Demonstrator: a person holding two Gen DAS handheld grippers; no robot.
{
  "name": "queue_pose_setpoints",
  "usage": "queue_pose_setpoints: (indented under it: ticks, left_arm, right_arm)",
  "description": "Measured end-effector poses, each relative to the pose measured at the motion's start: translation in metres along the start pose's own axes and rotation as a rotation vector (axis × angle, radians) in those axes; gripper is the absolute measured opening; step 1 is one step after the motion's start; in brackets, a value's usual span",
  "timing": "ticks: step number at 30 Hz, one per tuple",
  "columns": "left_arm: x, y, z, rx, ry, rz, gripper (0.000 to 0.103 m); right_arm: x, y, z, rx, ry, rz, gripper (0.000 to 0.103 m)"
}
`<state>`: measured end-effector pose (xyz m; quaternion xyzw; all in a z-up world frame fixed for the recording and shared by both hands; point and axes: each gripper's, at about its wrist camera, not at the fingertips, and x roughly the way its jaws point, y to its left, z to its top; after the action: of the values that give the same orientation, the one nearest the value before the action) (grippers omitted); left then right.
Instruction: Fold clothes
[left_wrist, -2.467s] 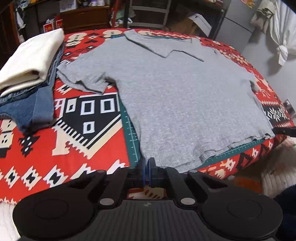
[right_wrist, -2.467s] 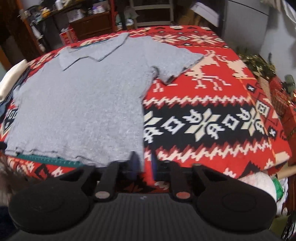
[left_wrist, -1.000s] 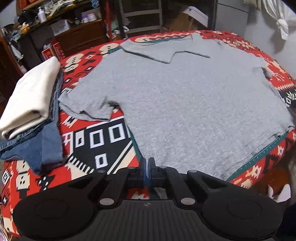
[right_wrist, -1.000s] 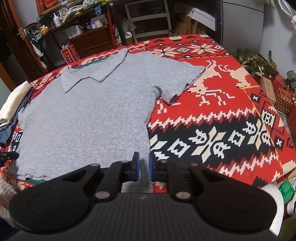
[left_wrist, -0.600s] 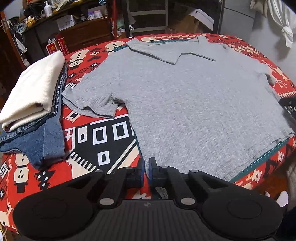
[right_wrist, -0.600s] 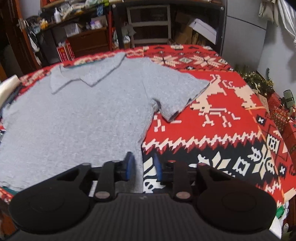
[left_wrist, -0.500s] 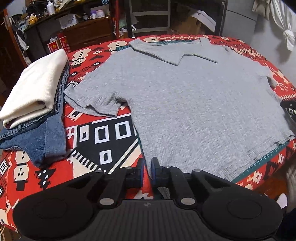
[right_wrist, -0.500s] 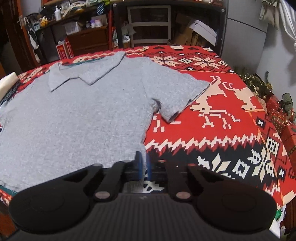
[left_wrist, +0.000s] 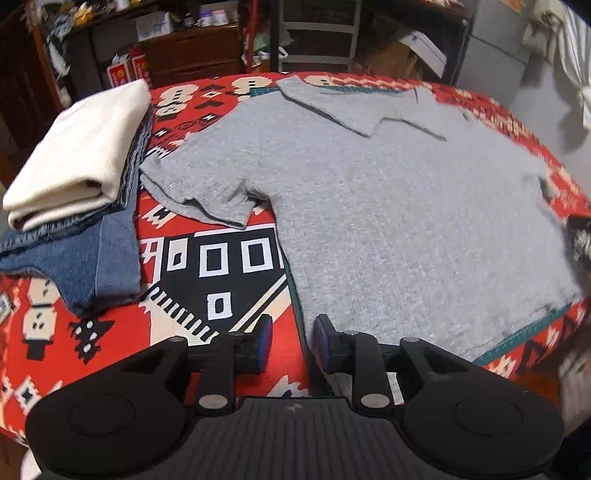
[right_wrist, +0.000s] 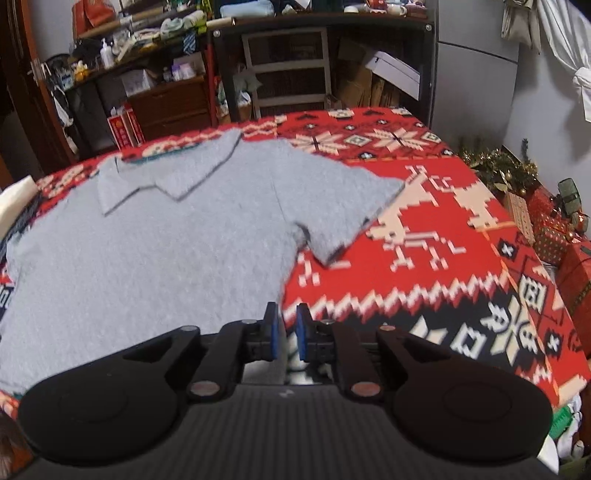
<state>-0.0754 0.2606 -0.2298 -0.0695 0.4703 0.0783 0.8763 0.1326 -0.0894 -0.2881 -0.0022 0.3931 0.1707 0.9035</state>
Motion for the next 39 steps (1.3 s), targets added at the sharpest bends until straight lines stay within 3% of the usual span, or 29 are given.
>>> queue_pose_setpoints:
  ticks: [4, 6, 15, 17, 19, 22, 25, 28, 37, 39]
  left_arm:
    - [-0.005, 0.006, 0.004, -0.033, -0.022, 0.006, 0.027]
    - [-0.007, 0.006, 0.005, -0.034, -0.041, 0.013, 0.027]
    - [-0.019, 0.005, 0.009, -0.039, -0.123, 0.042, 0.029]
    - [-0.022, 0.005, 0.01, -0.04, -0.141, 0.049, 0.042]
    - [-0.025, -0.005, 0.014, -0.024, -0.197, 0.05, 0.052]
    - [-0.025, -0.022, 0.019, -0.002, -0.266, 0.028, 0.074]
    - [-0.014, -0.042, 0.024, 0.026, -0.294, -0.024, 0.082]
    - [0.003, -0.064, 0.025, 0.069, -0.315, -0.069, 0.087]
    - [0.046, -0.088, 0.005, 0.104, -0.262, -0.036, 0.092]
    - [0.048, -0.09, -0.001, 0.128, -0.279, -0.016, 0.097]
  right_arm:
    - [0.017, 0.005, 0.003, -0.003, 0.007, 0.011, 0.009]
    - [0.025, 0.008, -0.001, -0.041, 0.029, -0.033, 0.006]
    - [0.002, 0.002, -0.01, -0.039, -0.006, -0.062, 0.013]
    - [-0.01, 0.008, -0.008, -0.05, -0.036, -0.053, 0.023]
    - [-0.019, 0.018, -0.005, -0.066, -0.064, -0.042, 0.055]
    - [-0.026, 0.04, -0.003, -0.102, -0.105, 0.021, 0.077]
    - [-0.022, 0.063, -0.008, -0.148, -0.129, 0.068, 0.093]
    - [-0.012, 0.081, -0.016, -0.19, -0.129, 0.088, 0.102]
    - [0.017, 0.092, -0.038, -0.214, -0.049, 0.065, 0.102]
    - [0.022, 0.089, -0.042, -0.206, -0.038, 0.062, 0.102]
